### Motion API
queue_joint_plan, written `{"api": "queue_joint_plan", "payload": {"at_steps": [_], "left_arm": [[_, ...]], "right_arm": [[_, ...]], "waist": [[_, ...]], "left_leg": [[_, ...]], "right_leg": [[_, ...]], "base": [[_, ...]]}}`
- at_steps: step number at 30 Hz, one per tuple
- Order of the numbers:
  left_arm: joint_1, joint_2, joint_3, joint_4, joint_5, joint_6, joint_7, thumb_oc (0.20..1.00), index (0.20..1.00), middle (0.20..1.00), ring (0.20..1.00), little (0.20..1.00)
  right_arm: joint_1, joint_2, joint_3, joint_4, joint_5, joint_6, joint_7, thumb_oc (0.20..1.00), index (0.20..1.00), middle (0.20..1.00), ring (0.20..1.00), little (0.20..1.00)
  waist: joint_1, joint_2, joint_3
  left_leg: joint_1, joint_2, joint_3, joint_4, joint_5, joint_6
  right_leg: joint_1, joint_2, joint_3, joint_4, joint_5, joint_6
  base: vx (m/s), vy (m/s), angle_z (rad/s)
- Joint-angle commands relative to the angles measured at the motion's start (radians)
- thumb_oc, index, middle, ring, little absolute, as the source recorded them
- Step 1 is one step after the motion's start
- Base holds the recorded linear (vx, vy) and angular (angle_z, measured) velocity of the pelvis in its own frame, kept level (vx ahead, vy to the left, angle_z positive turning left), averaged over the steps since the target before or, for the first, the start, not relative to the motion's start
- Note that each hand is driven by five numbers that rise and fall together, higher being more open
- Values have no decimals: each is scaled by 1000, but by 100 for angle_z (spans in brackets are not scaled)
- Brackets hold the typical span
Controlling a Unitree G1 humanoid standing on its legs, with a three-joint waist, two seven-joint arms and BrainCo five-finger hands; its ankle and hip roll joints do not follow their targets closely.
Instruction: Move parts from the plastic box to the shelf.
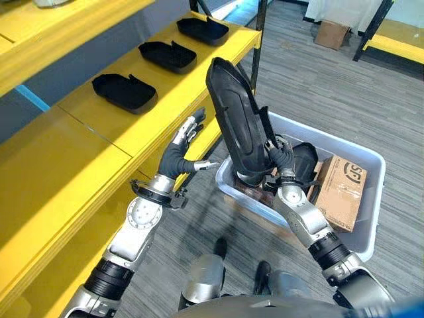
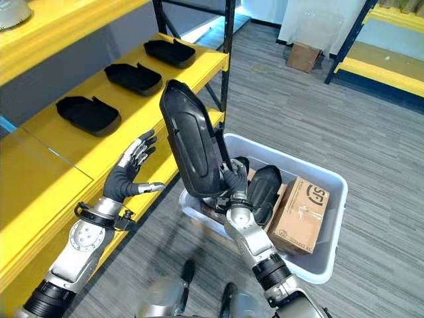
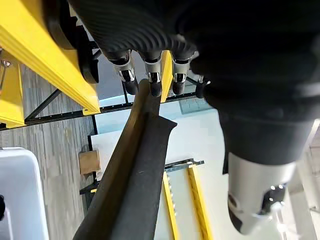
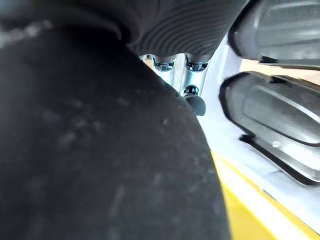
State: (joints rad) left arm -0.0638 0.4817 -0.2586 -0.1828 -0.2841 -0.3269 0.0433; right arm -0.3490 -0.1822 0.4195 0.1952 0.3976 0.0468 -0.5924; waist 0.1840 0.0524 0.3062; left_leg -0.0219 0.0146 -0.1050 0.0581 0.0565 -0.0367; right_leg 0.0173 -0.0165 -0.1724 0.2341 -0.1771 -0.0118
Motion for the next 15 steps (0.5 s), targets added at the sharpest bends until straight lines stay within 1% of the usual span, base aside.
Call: {"api": "queue_joint_plan", "payload": {"at_steps": [1,2,3,4,5,6,7,8,9,10,11,12,13,14,15], "left_arm": [[-142,7,-24,-51,-16,-71,3,1000,1000,1000,1000,1000],[-145,4,-27,-46,-22,-72,-23,1000,1000,1000,1000,1000],[-169,-8,-40,-31,-35,-64,-66,1000,1000,1000,1000,1000],[-202,-25,-66,-16,-33,-58,-83,1000,1000,1000,1000,1000],[-214,-33,-85,-14,-23,-58,-57,1000,1000,1000,1000,1000],[-220,-43,-93,-12,-8,-61,-23,1000,1000,1000,1000,1000],[-223,-48,-94,-12,-5,-62,-8,1000,1000,1000,1000,1000],[-225,-51,-96,-12,-1,-63,4,1000,1000,1000,1000,1000],[-220,-55,-90,-19,3,-66,23,1000,1000,1000,1000,1000],[-219,-56,-90,-20,5,-66,26,1000,1000,1000,1000,1000],[-210,-57,-85,-27,2,-67,38,1000,1000,1000,1000,1000],[-191,-60,-74,-37,-15,-64,69,1000,1000,1000,1000,1000],[-203,-70,-82,-14,-34,-66,72,1000,1000,1000,1000,1000],[-220,-77,-97,-4,-30,-54,78,1000,1000,1000,1000,1000],[-241,-95,-130,11,-1,-40,95,1000,1000,1000,1000,1000]], "right_arm": [[-157,-10,-26,-30,-27,-108,25,200,200,200,200,200],[-152,-25,-36,-38,-19,-110,21,200,200,200,200,200],[-126,-31,-43,-73,-31,-100,-13,200,200,200,200,200],[-102,-41,-52,-109,-35,-84,-34,200,200,200,200,200],[-101,-46,-57,-107,-44,-82,-20,200,200,200,200,200],[-115,-49,-66,-93,-55,-77,16,200,200,200,200,200],[-128,-52,-67,-88,-66,-66,33,200,200,200,200,200],[-136,-54,-67,-85,-74,-61,42,200,200,200,200,200],[-151,-64,-71,-82,-80,-45,67,200,200,200,200,200],[-152,-66,-72,-81,-81,-43,73,200,200,200,200,200],[-154,-74,-70,-81,-90,-37,92,200,200,200,200,200],[-145,-92,-52,-107,-95,-6,109,200,200,200,200,200],[-129,-118,-44,-133,-99,2,105,200,200,200,200,200],[-116,-127,-40,-152,-91,7,98,200,200,200,200,200],[-94,-131,-38,-152,-71,10,93,200,200,200,200,200]], "waist": [[32,-8,15],[30,-5,17],[-3,-7,17],[-49,-12,16],[-66,-12,20],[-78,-6,27],[-84,0,28],[-87,3,28],[-92,14,23],[-93,14,22],[-93,19,16],[-99,32,10],[-129,42,6],[-139,46,9],[-143,48,14]], "left_leg": [[-79,-120,-38,13,-10,67],[-98,-121,-12,37,-15,61],[-118,-88,157,95,-35,45],[-137,-20,320,155,-49,21],[-155,16,339,196,-52,7],[-162,50,334,227,-57,-2],[-159,69,328,224,-49,-9],[-155,79,325,218,-41,-13],[-144,126,303,185,-1,-31],[-143,129,301,181,2,-32],[-127,165,279,146,37,-44],[-123,248,242,102,149,-74],[-73,301,340,55,138,-89],[-64,318,374,36,166,-92],[-55,292,365,48,139,-87]], "right_leg": [[-45,25,17,-108,148,44],[-45,13,-12,-119,152,47],[-38,-12,-74,-126,155,49],[-35,-41,-132,-117,153,43],[-38,-56,-143,-98,143,36],[-54,-70,-139,-63,128,31],[-69,-77,-135,-44,121,28],[-79,-82,-132,-33,117,26],[-107,-96,-123,-5,107,23],[-110,-98,-123,-2,106,23],[-125,-110,-116,17,98,26],[-153,-137,-105,65,75,24],[-162,-184,-136,140,32,35],[-176,-201,-157,174,36,30],[-173,-223,-161,211,29,39]], "base": [[-396,-167,97],[-208,-200,112],[-92,-196,187],[-70,-96,249],[-115,87,291],[-118,218,216],[-111,247,96],[-102,329,2],[-71,262,-43],[-67,359,-42],[-43,574,-33],[12,903,-20],[-21,927,10],[85,859,51],[63,708,94]]}}
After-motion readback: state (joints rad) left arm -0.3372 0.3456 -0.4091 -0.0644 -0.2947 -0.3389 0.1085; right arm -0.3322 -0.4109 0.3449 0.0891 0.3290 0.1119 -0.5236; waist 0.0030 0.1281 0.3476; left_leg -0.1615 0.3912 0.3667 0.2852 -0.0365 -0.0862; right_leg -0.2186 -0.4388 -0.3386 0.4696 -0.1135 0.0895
